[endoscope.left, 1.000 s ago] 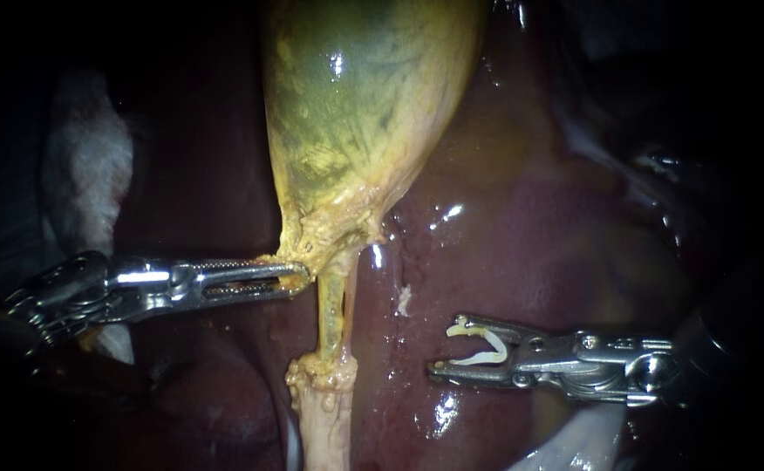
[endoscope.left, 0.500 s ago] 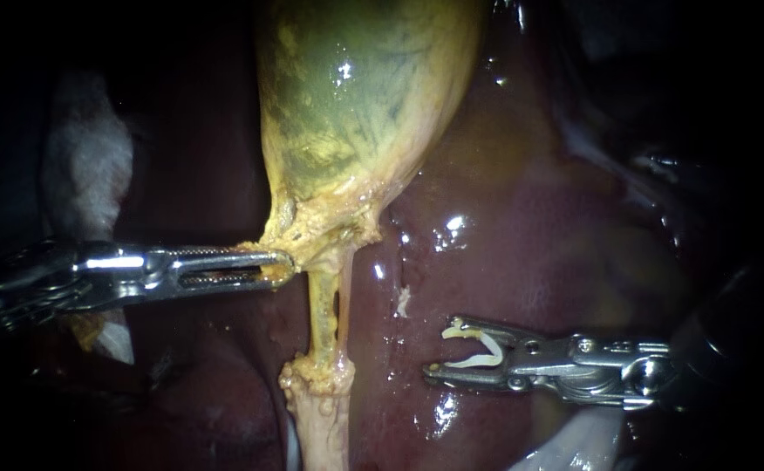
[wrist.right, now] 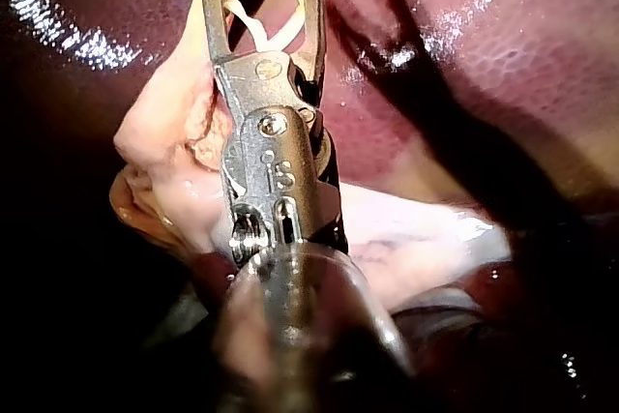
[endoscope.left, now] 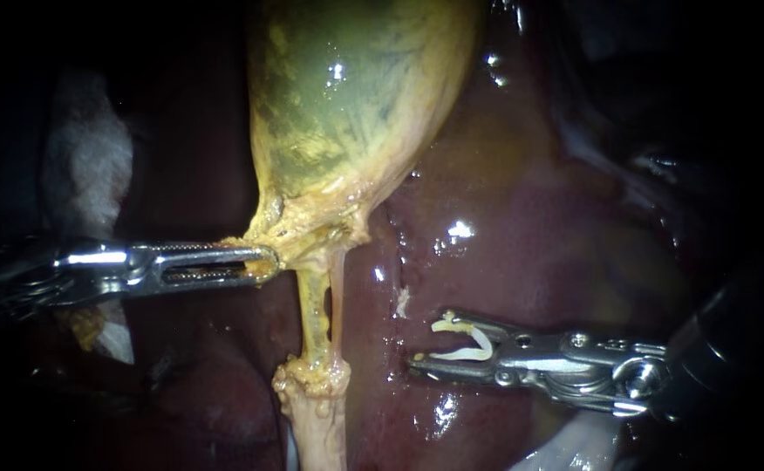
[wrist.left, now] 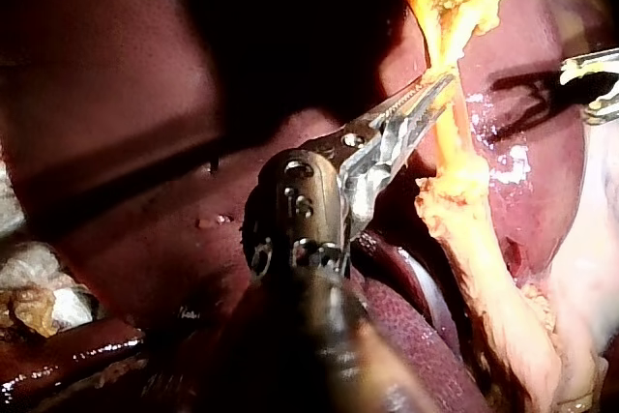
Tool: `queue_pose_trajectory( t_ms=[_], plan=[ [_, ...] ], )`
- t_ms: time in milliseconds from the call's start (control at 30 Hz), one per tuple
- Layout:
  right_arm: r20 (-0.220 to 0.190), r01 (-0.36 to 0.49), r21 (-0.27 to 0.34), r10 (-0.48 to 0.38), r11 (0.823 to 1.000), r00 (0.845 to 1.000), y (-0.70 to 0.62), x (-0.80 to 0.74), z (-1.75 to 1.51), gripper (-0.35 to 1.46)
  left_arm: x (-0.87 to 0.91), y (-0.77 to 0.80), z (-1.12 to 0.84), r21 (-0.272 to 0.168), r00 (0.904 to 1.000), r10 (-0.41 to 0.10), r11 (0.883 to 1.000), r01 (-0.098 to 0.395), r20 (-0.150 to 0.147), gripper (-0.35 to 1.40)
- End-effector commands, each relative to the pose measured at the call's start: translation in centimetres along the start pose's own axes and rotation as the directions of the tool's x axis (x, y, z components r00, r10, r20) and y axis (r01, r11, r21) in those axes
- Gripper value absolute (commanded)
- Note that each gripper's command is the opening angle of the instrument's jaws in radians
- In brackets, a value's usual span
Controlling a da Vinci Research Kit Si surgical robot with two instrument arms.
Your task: Clipping first clip left tube
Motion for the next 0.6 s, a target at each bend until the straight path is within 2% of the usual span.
queue_pose_trajectory(
  t_ms=[33, 200, 300, 600],
  plan=[
    [-0.006, -0.004, 0.000, 0.004, 1.000, 1.000, -0.04, 0.04, 0.00, 0.58, 0.00, -0.02, -0.02, 0.005, 1.0000, 0.001, 1.000, -0.001, 0.003, -0.35],
    [-0.025, -0.052, 0.025, 0.052, 0.998, 0.998, -0.20, 0.16, 0.09, 0.57, 0.01, -0.06, -0.06, 0.010, 1.0000, 0.001, 1.000, -0.001, 0.004, -0.35],
    [-0.013, -0.071, 0.056, 0.072, 0.996, 0.997, -0.26, 0.19, 0.22, 0.57, 0.01, -0.04, -0.06, 0.011, 1.0000, 0.001, 1.000, -0.001, 0.004, -0.35],
    [-0.002, -0.110, 0.070, 0.111, 0.991, 0.994, -0.37, 0.23, 0.65, 0.56, 0.02, -0.02, -0.07, 0.012, 1.0000, -0.001, 1.000, 0.000, 0.006, -0.35]
  ],
)
